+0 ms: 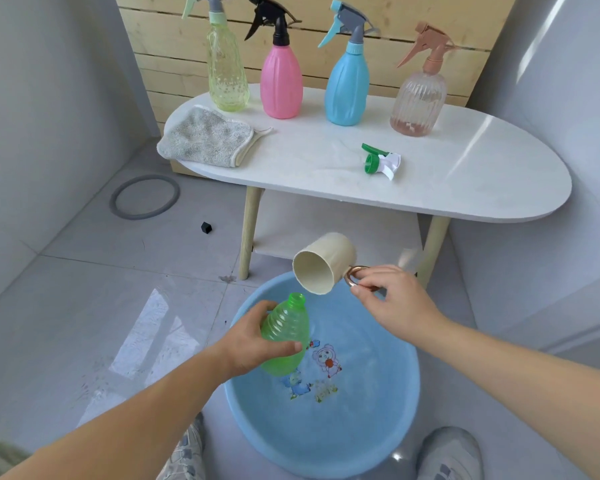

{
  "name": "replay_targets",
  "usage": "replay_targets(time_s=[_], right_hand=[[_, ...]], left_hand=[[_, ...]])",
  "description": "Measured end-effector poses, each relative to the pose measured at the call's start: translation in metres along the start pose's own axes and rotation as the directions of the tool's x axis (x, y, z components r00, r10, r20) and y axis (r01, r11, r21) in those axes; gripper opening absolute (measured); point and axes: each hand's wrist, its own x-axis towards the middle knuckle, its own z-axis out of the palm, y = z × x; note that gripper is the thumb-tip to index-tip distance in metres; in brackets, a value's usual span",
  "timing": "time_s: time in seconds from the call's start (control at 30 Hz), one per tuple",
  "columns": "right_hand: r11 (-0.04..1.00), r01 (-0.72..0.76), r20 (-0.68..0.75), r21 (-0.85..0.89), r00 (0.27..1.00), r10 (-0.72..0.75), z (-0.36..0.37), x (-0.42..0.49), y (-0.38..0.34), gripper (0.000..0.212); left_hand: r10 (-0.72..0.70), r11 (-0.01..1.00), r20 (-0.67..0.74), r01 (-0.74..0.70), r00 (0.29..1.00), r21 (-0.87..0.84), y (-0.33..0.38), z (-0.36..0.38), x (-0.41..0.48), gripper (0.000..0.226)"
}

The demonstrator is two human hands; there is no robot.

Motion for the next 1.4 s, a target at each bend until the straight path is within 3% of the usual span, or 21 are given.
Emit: replay_targets(time_s=[0.2, 0.33, 0.43, 0.67, 0.97, 1.4], right_hand=[[0.979, -0.193, 0.185, -0.062, 0.962, 0.202, 0.056, 0.0, 0.07, 0.04], [0.989, -0.077, 0.248, -0.126, 0.963, 0.106, 0.089, 0.006, 0.1, 0.038], [0.985, 0.006, 0.38, -0.175, 0.923, 0.062, 0.112, 0.013, 0.118, 0.025], [0.959, 0.149, 0.527, -0.241, 0.85, 0.001, 0.14, 0.019, 0.154, 0.029], [0.927, 0.25, 0.536, -0.28, 0.842, -0.065, 0.155, 0.01, 0.167, 0.032], [0.918, 0.27, 0.591, -0.291, 0.805, -0.049, 0.156, 0.007, 0.164, 0.04]], left_hand=[[-0.082, 0.996, 0.024, 0.081, 0.996, 0.048, -0.029, 0.006, -0.004, 0.079], [-0.097, 0.994, 0.04, 0.095, 0.994, 0.052, -0.044, 0.013, 0.0, 0.08], [-0.108, 0.993, 0.046, 0.105, 0.993, 0.055, -0.054, 0.016, 0.004, 0.08], [-0.167, 0.985, 0.061, 0.164, 0.984, 0.044, -0.077, 0.017, 0.008, 0.079], [-0.183, 0.983, 0.058, 0.181, 0.981, 0.043, -0.082, 0.02, 0.014, 0.082], [-0.166, 0.986, 0.068, 0.164, 0.984, 0.034, -0.077, 0.024, 0.012, 0.08]])
